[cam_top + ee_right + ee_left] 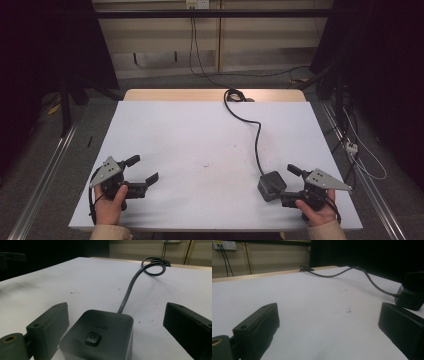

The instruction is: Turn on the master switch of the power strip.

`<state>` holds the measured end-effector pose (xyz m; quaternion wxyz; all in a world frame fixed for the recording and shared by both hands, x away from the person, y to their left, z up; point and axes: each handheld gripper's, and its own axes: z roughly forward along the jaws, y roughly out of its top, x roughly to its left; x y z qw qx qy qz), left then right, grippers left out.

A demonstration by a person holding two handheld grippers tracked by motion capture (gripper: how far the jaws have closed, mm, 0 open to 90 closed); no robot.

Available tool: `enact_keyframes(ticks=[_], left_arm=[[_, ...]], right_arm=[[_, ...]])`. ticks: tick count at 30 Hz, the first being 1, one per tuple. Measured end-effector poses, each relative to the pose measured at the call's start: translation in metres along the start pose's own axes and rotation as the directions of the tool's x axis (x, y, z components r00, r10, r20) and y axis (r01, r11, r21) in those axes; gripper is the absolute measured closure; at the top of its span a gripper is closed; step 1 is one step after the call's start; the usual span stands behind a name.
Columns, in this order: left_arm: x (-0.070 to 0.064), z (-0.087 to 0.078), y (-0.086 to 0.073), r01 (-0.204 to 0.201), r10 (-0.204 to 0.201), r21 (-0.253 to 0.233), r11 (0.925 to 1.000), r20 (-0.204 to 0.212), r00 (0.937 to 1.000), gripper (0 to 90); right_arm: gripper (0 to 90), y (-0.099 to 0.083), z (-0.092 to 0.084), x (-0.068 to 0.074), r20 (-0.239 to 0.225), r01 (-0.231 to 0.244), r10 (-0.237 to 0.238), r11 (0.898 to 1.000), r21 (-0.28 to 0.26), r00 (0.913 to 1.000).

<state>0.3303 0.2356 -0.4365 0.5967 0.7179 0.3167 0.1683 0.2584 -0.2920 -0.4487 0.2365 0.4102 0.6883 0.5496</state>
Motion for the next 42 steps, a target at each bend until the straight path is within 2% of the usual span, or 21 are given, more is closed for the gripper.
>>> enact_keyframes(ticks=[8, 15, 22, 23, 27, 35, 42], left_arm=[[0.0001, -0.0016, -0.0001, -0.003, 0.003, -0.001, 1.0, -0.006, 1.0, 3.3], [-0.0001, -0.0022, -0.0002, -0.004, 0.004, -0.001, 1.0, -0.008, 1.0, 3.3], [0.0002, -0.0023, -0.0004, -0.003, 0.003, 0.0, 1.0, -0.01, 0.9999, 3.3], [0.0001, -0.0018, -0.0003, -0.003, 0.003, 0.001, 1.0, -0.009, 1.0, 3.3], [-0.0003, -0.0016, -0.0001, -0.007, 0.007, 0.006, 1.0, -0.007, 0.9999, 3.3], [0.0004, -0.0023, -0.0002, 0.0, 0.0, 0.002, 1.0, -0.017, 0.9999, 3.3], [0.0008, -0.0039, -0.0003, -0.002, 0.002, 0.003, 1.0, -0.019, 0.9998, 3.3]], right_arm=[[6.9, 0.0013, 0.0004, 0.0008, -0.004, 0.006, -0.006, 1.0, -0.001, 1.0], [11.3, 0.0029, -0.0002, -0.0002, -0.01, 0.013, -0.013, 1.0, 0.002, 0.9999], [19.1, 0.0045, -0.0014, -0.0004, -0.018, 0.02, -0.02, 1.0, -0.001, 0.9996], [23.5, 0.0049, -0.002, -0.0008, -0.022, 0.022, -0.022, 1.0, -0.001, 0.9995], [31.6, 0.0063, -0.0037, -0.0016, -0.036, 0.025, -0.025, 1.0, -0.001, 0.999], [36.9, 0.0071, -0.0026, -0.0025, -0.061, 0.029, -0.029, 1.0, 0.005, 0.9977], [46.5, 0.009, -0.0046, -0.0044, -0.071, 0.031, -0.031, 1.0, 0.005, 0.997]])
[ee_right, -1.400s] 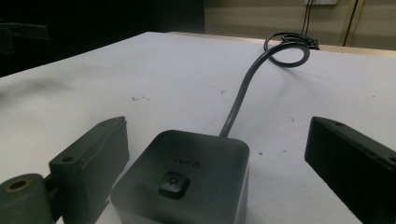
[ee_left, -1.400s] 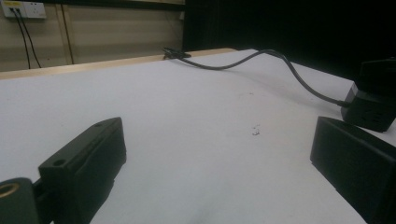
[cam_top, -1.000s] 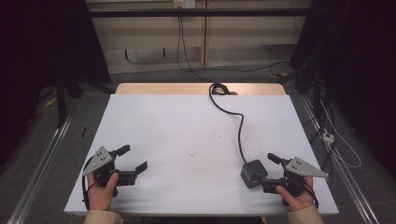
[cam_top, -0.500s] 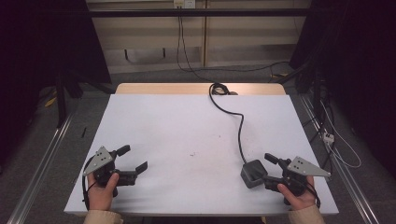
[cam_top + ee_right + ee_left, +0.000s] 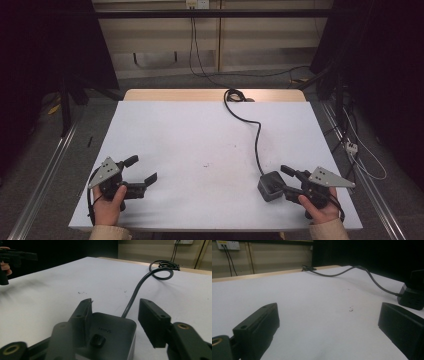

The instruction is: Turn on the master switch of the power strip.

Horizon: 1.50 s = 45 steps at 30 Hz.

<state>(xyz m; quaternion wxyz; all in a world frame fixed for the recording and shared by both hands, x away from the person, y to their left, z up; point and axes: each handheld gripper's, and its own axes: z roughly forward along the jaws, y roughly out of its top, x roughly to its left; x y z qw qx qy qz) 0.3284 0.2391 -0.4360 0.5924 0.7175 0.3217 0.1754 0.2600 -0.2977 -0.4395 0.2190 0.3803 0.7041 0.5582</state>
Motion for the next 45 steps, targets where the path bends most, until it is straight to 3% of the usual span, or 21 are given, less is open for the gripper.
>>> enact_keyframes(ticks=[14, 34, 45], left_arm=[[-0.0009, 0.0, -0.0009, -0.003, 0.003, 0.007, 1.0, 0.001, 1.0, 3.3], [-0.0008, 0.0003, -0.0014, 0.0, 0.0, 0.004, 1.0, -0.002, 1.0, 3.3], [-0.0014, 0.0008, -0.0014, -0.003, 0.003, 0.004, 1.0, -0.001, 1.0, 3.3]], right_arm=[[77.1, 0.0018, -0.0046, -0.0031, -0.069, -0.001, 0.001, 1.0, 0.007, 0.9976], [89.0, 0.0005, -0.0049, -0.0031, -0.116, 0.015, -0.01, 0.999, 0.043, 0.9932], [90.0, 0.0, -0.0062, -0.0031, -0.129, 0.019, -0.012, 0.998, 0.057, 0.9916]])
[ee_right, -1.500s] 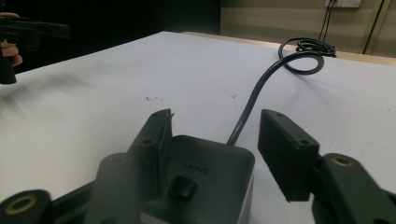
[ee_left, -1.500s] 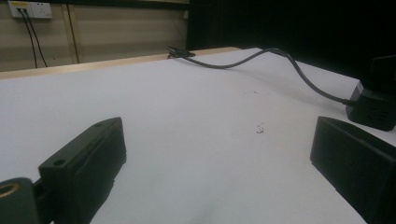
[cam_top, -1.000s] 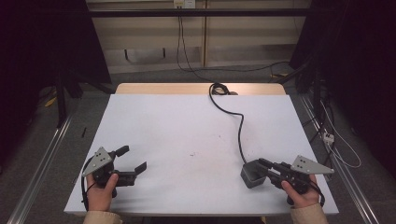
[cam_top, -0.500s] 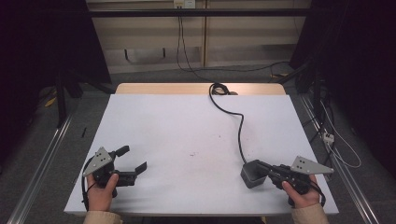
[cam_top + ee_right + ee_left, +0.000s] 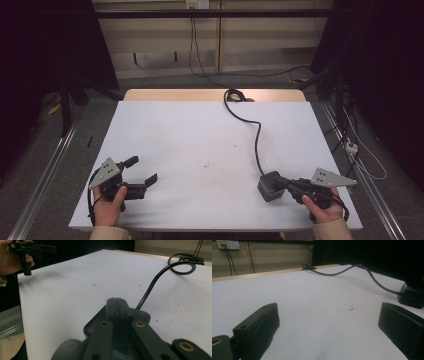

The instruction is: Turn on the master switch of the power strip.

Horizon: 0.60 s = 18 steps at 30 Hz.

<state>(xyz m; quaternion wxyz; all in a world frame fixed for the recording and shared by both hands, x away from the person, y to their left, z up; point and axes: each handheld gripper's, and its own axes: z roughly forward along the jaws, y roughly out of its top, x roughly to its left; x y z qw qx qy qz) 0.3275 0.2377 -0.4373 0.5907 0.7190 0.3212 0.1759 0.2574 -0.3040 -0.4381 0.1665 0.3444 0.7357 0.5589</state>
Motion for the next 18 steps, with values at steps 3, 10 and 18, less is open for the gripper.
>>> enact_keyframes(ticks=[3, 10, 18], left_arm=[[0.0002, 0.0, 0.0, 0.0, 0.0, 0.001, 1.0, 0.001, 1.0, 3.3], [0.0002, 0.0001, -0.0001, 0.002, -0.002, -0.002, 1.0, 0.001, 1.0, 3.3], [-0.0003, 0.0002, 0.0002, -0.002, 0.002, 0.0, 1.0, 0.002, 1.0, 3.3]], right_arm=[[90.0, -0.0004, 0.0001, 0.0004, -0.002, 0.002, -0.002, 1.0, 0.001, 1.0], [90.0, -0.0008, -0.0011, 0.0004, -0.007, 0.005, -0.005, 1.0, -0.001, 1.0], [90.0, -0.0016, -0.002, 0.0002, -0.011, 0.014, -0.014, 1.0, 0.008, 0.9998]])
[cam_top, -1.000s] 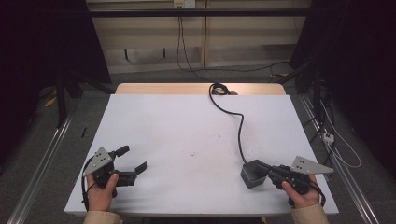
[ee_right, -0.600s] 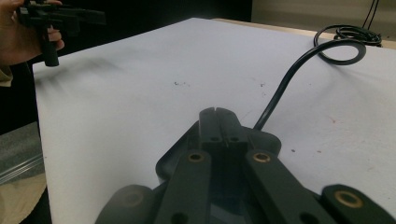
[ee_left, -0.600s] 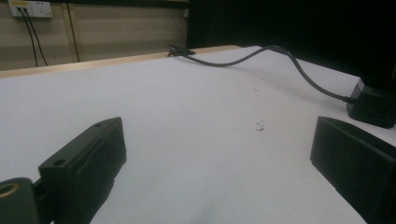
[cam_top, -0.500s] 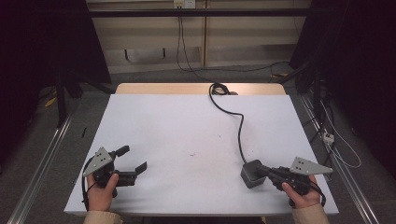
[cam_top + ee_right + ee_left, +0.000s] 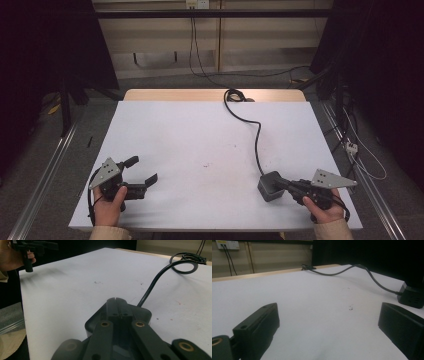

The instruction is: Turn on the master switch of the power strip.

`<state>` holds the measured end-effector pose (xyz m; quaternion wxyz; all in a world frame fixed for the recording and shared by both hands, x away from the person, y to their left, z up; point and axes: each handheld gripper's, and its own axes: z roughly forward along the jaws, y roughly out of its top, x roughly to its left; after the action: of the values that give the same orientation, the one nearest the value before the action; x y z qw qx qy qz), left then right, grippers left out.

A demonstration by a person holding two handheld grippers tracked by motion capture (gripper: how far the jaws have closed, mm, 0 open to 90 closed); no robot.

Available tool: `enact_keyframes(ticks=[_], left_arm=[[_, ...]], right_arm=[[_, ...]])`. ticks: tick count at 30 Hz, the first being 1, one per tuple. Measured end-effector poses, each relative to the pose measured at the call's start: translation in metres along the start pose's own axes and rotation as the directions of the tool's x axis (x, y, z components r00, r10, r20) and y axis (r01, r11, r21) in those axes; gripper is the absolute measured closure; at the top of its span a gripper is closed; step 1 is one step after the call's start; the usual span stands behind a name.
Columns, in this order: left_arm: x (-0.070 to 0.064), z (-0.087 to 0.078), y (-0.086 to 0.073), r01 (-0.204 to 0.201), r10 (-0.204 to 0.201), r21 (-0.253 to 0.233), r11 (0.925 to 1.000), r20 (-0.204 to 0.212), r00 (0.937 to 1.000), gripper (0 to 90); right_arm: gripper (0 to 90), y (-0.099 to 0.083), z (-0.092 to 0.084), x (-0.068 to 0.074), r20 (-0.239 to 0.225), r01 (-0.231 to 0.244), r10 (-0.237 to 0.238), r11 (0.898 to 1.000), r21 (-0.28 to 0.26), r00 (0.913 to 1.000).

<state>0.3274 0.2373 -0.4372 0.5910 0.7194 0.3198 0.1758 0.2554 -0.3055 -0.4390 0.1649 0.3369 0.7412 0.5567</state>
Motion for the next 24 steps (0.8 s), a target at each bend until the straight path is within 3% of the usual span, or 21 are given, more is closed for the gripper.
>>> enact_keyframes(ticks=[24], left_arm=[[0.0006, -0.0012, 0.0004, 0.001, -0.001, -0.002, 1.0, -0.001, 1.0, 3.3]], right_arm=[[90.0, -0.0018, 0.0012, -0.0013, -0.007, 0.013, -0.013, 1.0, 0.016, 0.9999]])
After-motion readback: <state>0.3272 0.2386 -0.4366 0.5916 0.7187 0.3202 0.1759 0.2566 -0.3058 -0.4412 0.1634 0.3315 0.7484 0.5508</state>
